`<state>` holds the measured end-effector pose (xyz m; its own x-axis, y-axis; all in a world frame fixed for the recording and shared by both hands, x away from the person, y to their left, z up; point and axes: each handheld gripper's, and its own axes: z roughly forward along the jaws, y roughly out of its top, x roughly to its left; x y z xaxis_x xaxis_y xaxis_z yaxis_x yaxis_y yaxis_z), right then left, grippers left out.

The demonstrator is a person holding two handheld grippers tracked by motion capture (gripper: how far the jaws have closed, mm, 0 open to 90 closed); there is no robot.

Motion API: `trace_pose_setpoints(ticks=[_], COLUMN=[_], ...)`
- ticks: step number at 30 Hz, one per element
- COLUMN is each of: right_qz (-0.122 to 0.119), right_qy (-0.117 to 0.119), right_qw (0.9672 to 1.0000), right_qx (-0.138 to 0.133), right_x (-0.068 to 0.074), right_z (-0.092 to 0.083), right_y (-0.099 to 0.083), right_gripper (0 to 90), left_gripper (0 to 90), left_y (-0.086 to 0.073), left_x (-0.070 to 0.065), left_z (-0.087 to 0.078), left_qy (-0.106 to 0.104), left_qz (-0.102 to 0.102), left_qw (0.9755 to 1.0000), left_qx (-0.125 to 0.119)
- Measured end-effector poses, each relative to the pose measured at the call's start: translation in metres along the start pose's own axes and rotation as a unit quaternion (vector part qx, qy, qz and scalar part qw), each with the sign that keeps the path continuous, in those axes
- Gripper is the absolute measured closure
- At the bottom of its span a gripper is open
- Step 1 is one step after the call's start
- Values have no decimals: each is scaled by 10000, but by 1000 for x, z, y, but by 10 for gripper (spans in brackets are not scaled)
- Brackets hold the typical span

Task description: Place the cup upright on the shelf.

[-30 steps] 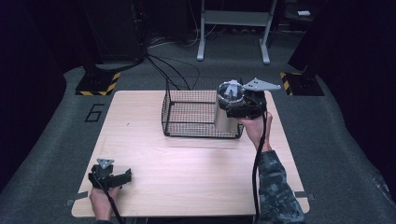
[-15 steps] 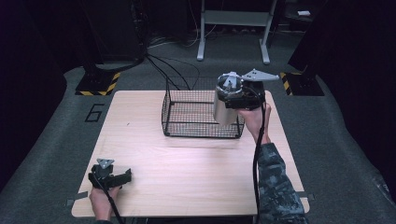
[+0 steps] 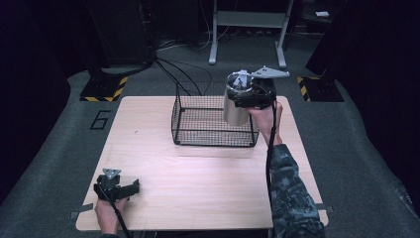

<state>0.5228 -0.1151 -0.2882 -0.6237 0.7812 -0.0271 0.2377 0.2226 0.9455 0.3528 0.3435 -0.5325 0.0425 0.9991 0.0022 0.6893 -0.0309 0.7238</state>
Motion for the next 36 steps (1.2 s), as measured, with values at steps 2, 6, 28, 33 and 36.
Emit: trace_pose_setpoints(ticks=[2,6,28,33,36], right_qz=[32,57,323,366,371], right_qy=[-17,-66,-298,-318,-335], right_qw=[10000,10000,9989,9986,9985], right_qx=[11,-1,159,206,239], right_x=[-1,-3,-6,-7,-7], right_z=[3,8,53,60,65], right_y=[0,-1,-26,-33,-38], right_gripper=[36,36,36,36,35], left_gripper=[6,6,9,9,9], left_y=[0,0,0,0,0], left_x=[0,0,0,1,1], left_z=[0,0,0,0,-1], left_qy=[0,0,4,-2,-5], left_qz=[0,0,15,73,70], left_qw=[10000,10000,10000,10000,10000], left_qx=[-1,0,-21,25,29])
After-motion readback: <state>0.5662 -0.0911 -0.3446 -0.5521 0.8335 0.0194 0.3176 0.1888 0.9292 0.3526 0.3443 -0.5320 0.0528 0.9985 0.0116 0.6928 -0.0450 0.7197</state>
